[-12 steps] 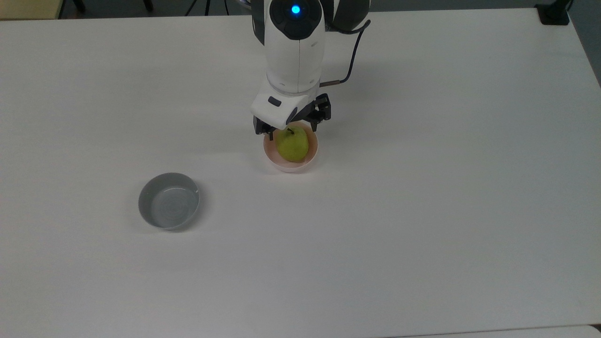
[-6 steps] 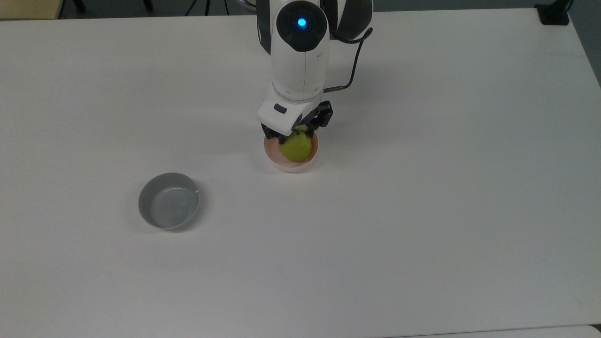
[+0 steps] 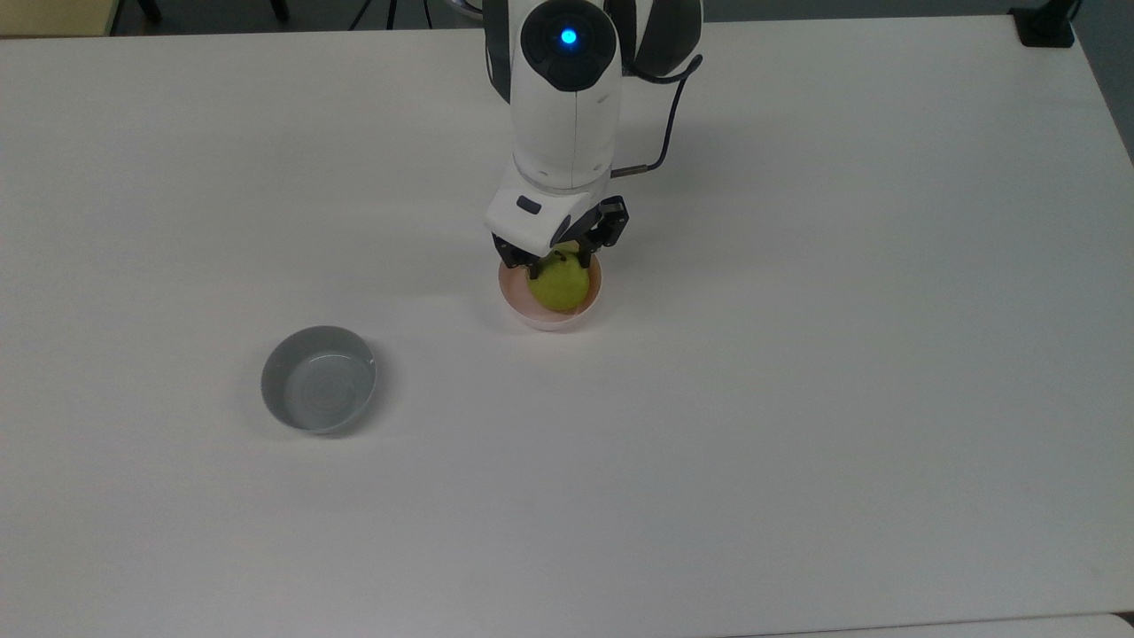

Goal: Pick up a pear from the bowl
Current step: 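Lower the gripper around the pear and close on it, then lift the pear out of the pink bowl and carry it away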

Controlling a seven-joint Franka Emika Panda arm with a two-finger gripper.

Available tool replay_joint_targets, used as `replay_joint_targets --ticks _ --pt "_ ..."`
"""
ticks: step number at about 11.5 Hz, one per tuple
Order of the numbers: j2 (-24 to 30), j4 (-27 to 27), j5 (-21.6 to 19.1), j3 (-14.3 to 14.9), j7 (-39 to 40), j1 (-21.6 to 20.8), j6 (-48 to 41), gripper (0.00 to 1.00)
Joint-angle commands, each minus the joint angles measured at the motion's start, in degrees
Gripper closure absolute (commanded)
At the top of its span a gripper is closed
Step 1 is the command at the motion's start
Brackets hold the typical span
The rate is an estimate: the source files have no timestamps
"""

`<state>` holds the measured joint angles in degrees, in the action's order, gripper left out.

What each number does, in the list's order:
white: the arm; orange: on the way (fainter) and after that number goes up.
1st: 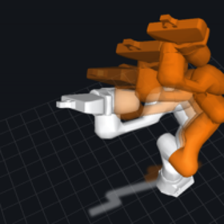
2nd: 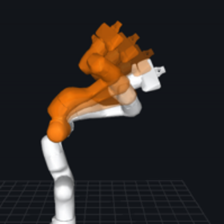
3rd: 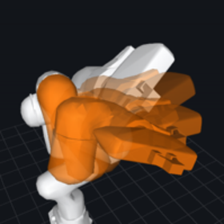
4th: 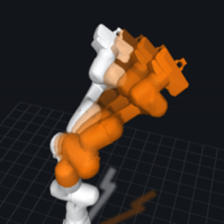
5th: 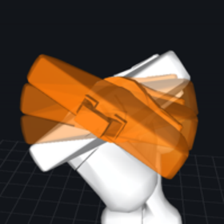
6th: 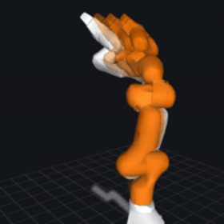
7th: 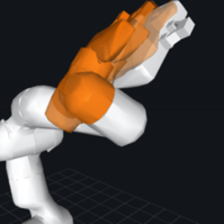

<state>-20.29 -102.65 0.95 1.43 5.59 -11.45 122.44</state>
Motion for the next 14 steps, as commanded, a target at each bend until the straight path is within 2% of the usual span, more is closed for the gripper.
replay_joint_targets --ticks 1,4,6,8,10,12,14 --pt "3.6 -1.1 0.5 0.3 -1.2 -0.1 0.1 0.95" --pt "7.3 0.6 0.3 0.3 -1.4 1.7 -3.3 0.95" --pt "11.1 0.9 0.2 1.0 -0.8 4.1 -6.0 0.95" --pt "13.8 0.7 0.3 1.3 1.1 8.5 -7.1 0.95" --pt "14.0 0.7 0.4 2.1 8.9 13.4 -8.3 0.95" --pt "13.8 0.6 0.2 4.4 18.1 17.1 -8.3 0.95" --pt "12.9 0.8 0.0 4.6 25.1 22.1 -7.4 0.95"
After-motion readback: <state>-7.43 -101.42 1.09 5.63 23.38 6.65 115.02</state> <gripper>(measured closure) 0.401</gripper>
